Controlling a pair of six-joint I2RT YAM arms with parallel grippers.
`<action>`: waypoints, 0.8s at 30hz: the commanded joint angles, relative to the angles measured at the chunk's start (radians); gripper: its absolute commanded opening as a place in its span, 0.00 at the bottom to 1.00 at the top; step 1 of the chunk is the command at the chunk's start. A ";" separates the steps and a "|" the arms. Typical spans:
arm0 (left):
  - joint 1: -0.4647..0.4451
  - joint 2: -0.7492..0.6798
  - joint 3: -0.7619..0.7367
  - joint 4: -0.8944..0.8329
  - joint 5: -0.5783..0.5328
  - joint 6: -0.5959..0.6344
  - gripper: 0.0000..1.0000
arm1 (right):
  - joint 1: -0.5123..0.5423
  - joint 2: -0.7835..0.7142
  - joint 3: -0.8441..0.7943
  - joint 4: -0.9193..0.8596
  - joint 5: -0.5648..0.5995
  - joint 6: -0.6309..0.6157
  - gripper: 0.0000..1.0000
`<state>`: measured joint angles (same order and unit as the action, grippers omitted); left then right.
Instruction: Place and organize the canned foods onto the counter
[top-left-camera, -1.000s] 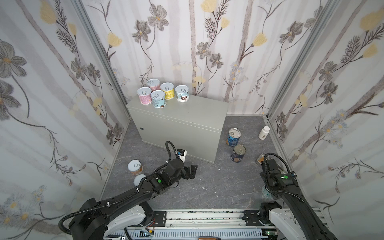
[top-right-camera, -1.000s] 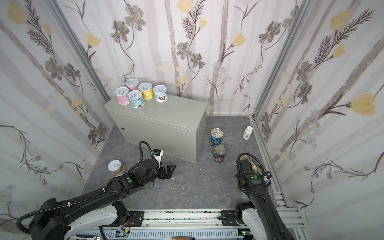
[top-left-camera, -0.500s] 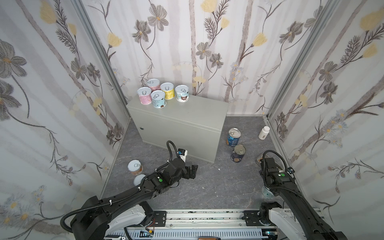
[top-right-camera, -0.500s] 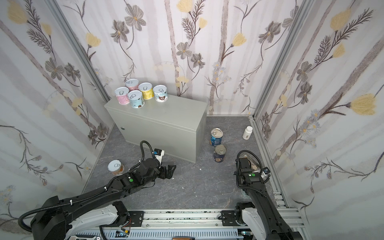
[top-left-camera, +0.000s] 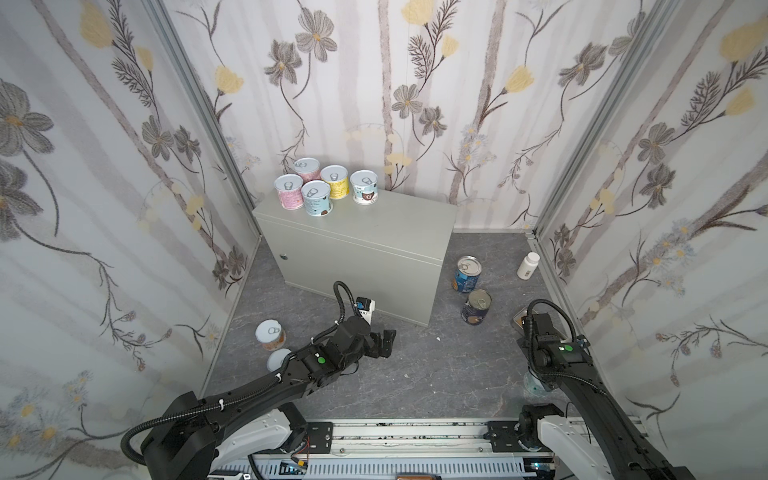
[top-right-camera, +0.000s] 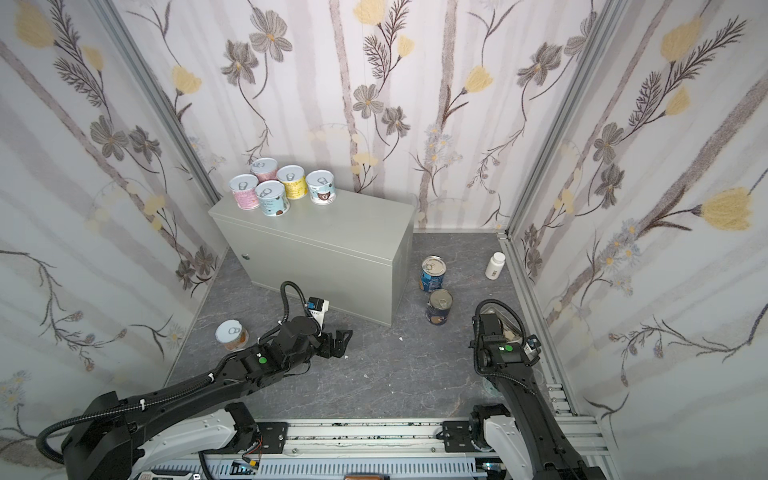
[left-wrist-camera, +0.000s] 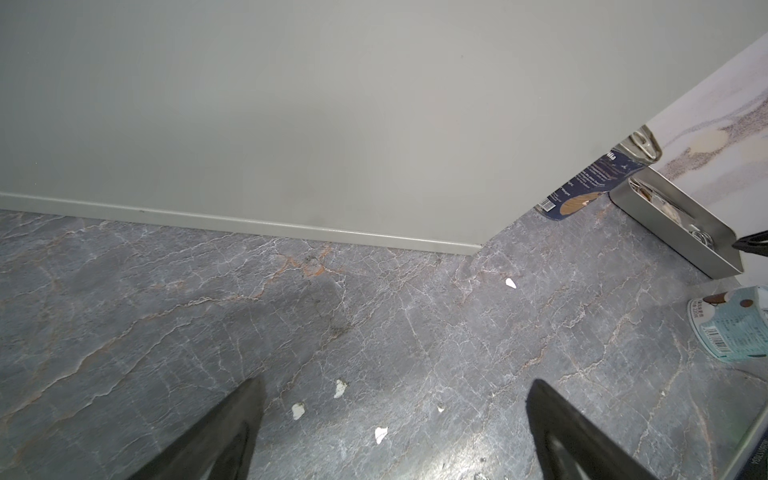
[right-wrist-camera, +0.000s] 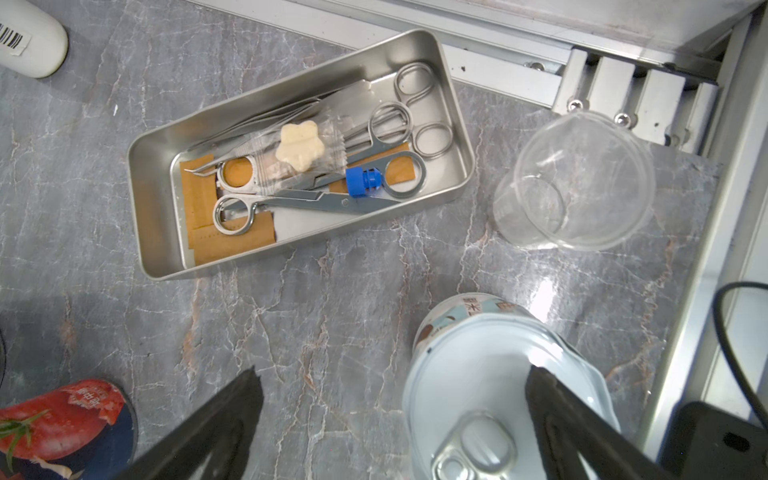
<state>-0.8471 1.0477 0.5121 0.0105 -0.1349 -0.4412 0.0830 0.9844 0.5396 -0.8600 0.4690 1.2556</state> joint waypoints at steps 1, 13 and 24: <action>-0.001 0.003 0.012 0.026 -0.005 0.005 1.00 | -0.016 -0.040 -0.016 -0.073 0.021 0.088 1.00; -0.003 -0.005 0.000 0.027 -0.002 0.001 1.00 | -0.049 -0.081 0.011 -0.147 0.063 0.145 1.00; -0.007 -0.009 -0.001 0.028 -0.002 0.000 1.00 | -0.083 -0.090 -0.032 -0.088 0.022 0.128 1.00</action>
<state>-0.8539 1.0428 0.5137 0.0105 -0.1310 -0.4412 0.0071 0.8951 0.5247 -0.9783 0.5034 1.3785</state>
